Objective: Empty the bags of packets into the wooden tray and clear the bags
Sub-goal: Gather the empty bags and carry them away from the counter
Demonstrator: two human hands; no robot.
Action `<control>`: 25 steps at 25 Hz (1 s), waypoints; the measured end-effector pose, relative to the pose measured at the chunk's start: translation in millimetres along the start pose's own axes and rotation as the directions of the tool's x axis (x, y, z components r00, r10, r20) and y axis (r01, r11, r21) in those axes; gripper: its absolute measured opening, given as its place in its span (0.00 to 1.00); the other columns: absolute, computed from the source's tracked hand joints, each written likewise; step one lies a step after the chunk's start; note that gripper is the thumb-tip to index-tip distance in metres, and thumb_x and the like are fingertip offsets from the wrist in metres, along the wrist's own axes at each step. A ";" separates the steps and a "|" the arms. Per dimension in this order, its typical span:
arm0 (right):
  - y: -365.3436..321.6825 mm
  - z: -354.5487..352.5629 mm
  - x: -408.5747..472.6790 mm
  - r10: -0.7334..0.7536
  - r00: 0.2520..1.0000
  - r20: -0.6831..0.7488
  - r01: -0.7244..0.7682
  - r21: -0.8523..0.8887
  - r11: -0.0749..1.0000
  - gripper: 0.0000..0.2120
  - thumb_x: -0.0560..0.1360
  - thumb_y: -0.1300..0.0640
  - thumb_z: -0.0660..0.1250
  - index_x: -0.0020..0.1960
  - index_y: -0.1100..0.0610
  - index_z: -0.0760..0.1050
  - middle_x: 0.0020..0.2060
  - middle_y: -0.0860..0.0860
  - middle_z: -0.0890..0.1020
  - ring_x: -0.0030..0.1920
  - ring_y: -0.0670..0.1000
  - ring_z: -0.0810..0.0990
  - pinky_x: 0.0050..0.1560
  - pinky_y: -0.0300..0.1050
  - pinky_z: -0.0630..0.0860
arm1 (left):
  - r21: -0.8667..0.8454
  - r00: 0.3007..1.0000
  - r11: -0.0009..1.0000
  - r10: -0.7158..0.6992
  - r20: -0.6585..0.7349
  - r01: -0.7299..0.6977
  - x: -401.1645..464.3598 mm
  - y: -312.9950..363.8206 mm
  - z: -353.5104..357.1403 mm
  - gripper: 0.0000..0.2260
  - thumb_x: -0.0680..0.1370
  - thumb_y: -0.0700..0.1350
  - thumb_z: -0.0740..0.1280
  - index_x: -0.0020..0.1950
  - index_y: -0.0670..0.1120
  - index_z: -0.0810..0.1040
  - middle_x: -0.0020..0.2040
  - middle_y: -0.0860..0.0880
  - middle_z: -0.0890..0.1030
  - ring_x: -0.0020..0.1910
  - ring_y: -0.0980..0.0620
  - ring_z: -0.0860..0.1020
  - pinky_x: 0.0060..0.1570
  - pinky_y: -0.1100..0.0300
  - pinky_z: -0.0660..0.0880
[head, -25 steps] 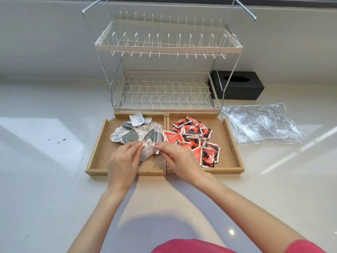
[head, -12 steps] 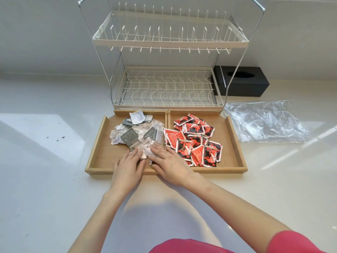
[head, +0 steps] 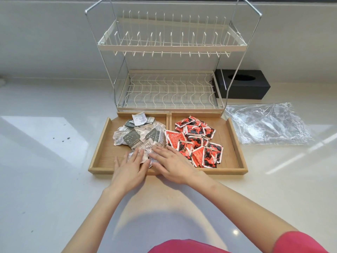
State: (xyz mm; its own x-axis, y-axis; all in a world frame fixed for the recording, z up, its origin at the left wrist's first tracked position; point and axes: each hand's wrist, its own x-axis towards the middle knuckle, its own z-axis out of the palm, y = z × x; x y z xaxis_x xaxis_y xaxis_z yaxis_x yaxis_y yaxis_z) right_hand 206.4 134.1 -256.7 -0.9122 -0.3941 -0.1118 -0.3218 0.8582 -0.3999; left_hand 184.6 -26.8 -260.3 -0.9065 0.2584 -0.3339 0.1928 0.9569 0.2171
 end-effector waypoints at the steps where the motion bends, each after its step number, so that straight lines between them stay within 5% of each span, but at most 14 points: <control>1: 1.4 -3.1 -2.3 -0.003 0.999 -0.041 0.004 0.012 1.000 0.24 0.79 0.47 0.49 0.72 0.54 0.59 0.75 0.52 0.59 0.75 0.48 0.53 0.74 0.45 0.44 | -0.014 0.999 1.000 0.000 -0.043 0.000 -1.7 1.1 -3.5 0.25 0.79 0.58 0.47 0.74 0.51 0.50 0.77 0.51 0.50 0.76 0.47 0.46 0.71 0.43 0.41; 6: 15.5 -21.2 -21.6 0.058 0.968 -0.245 -0.056 0.013 0.998 0.26 0.77 0.49 0.57 0.73 0.52 0.58 0.75 0.51 0.58 0.76 0.51 0.51 0.73 0.47 0.40 | -0.045 0.978 0.998 0.038 -0.206 -0.048 -9.0 18.9 -19.6 0.26 0.78 0.59 0.50 0.74 0.52 0.52 0.77 0.50 0.49 0.76 0.48 0.44 0.72 0.45 0.41; 10: 43.7 -42.3 -46.2 0.180 0.947 -0.268 -0.178 0.029 0.984 0.28 0.76 0.50 0.59 0.74 0.50 0.54 0.76 0.49 0.54 0.76 0.49 0.47 0.74 0.49 0.40 | -0.045 0.951 0.986 0.140 -0.277 -0.159 -6.7 55.0 -20.7 0.38 0.65 0.65 0.38 0.74 0.52 0.53 0.77 0.49 0.51 0.76 0.47 0.45 0.72 0.46 0.40; 18: 122.7 -78.5 -132.6 0.334 0.884 -0.327 -0.335 0.054 0.940 0.27 0.76 0.48 0.58 0.73 0.50 0.55 0.76 0.49 0.53 0.76 0.49 0.48 0.75 0.53 0.42 | -0.029 0.914 0.949 0.292 -0.283 -0.312 1.3 170.5 -9.2 0.39 0.64 0.63 0.38 0.74 0.52 0.53 0.77 0.48 0.51 0.76 0.47 0.46 0.72 0.47 0.41; 25: 203.6 -97.4 -199.9 0.384 0.878 -0.286 -0.401 0.000 0.916 0.29 0.78 0.51 0.56 0.75 0.49 0.49 0.76 0.47 0.48 0.76 0.47 0.43 0.73 0.46 0.35 | -0.001 0.903 0.929 0.359 -0.234 -0.370 6.5 273.9 19.6 0.37 0.67 0.62 0.40 0.74 0.50 0.52 0.77 0.47 0.50 0.76 0.46 0.46 0.72 0.48 0.43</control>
State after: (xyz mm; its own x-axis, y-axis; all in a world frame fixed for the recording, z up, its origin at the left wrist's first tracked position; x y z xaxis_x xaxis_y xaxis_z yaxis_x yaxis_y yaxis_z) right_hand 298.5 419.6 -227.2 -0.9969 0.0777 0.0082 0.0709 0.9441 -0.3218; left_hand 238.9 239.6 -221.0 -0.8374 0.5465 -0.0091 0.5141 0.7933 0.3262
